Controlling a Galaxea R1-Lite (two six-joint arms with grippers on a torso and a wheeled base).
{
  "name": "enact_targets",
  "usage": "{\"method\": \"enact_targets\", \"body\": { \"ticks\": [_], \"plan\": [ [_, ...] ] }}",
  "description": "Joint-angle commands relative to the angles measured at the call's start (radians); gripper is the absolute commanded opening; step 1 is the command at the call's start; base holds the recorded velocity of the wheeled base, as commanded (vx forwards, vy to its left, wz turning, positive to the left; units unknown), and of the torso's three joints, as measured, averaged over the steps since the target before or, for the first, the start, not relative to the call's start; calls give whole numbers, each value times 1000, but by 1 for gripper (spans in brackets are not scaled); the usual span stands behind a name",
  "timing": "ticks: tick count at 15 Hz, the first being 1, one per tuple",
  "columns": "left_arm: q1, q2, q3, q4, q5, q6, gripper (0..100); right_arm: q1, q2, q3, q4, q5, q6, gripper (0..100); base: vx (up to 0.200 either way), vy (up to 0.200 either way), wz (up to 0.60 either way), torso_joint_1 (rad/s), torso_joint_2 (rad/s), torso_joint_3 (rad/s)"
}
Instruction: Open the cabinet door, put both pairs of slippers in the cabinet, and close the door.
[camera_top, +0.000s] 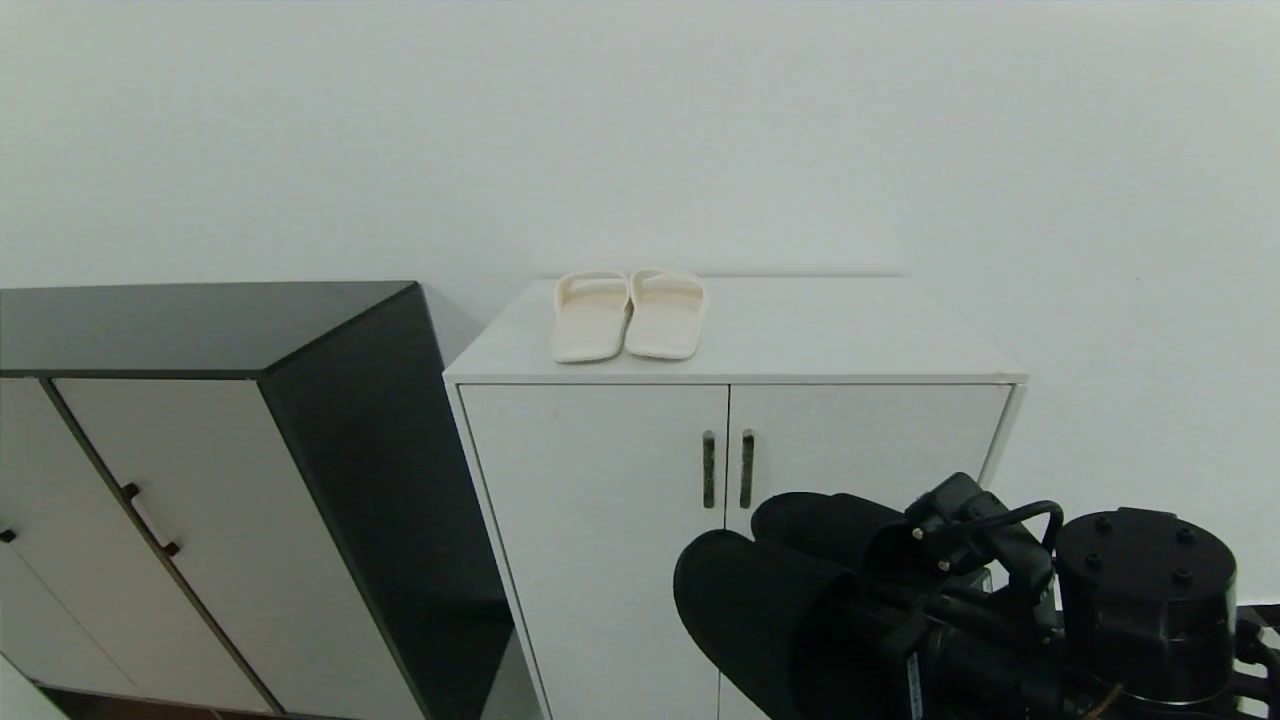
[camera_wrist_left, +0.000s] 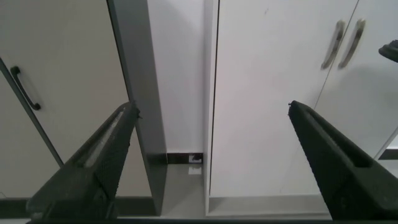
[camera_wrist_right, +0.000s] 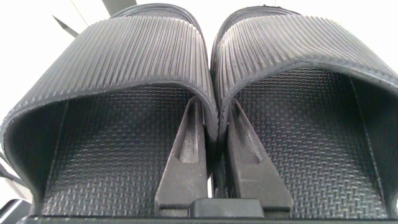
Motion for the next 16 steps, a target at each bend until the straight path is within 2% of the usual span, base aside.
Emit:
{"method": "enact_targets", "body": {
  "ticks": [1, 10, 14, 16],
  "plan": [
    [0, 1, 0, -1, 0, 1, 100, 0, 2, 1, 0, 0, 0, 0, 0, 0, 0, -183, 500, 310],
    [0, 1, 0, -1, -1, 4, 100, 2, 2, 4, -4, 3, 2, 0, 0, 0, 0, -142, 478, 329],
    [0, 1, 0, 1, -18, 17, 100, 2, 2, 20, -11, 3, 2, 0, 0, 0, 0, -77, 453, 368],
    [0, 1, 0, 2, -18, 9, 100, 2, 13, 21, -14, 3, 2, 0, 0, 0, 0, -5, 225, 168]
  ]
}}
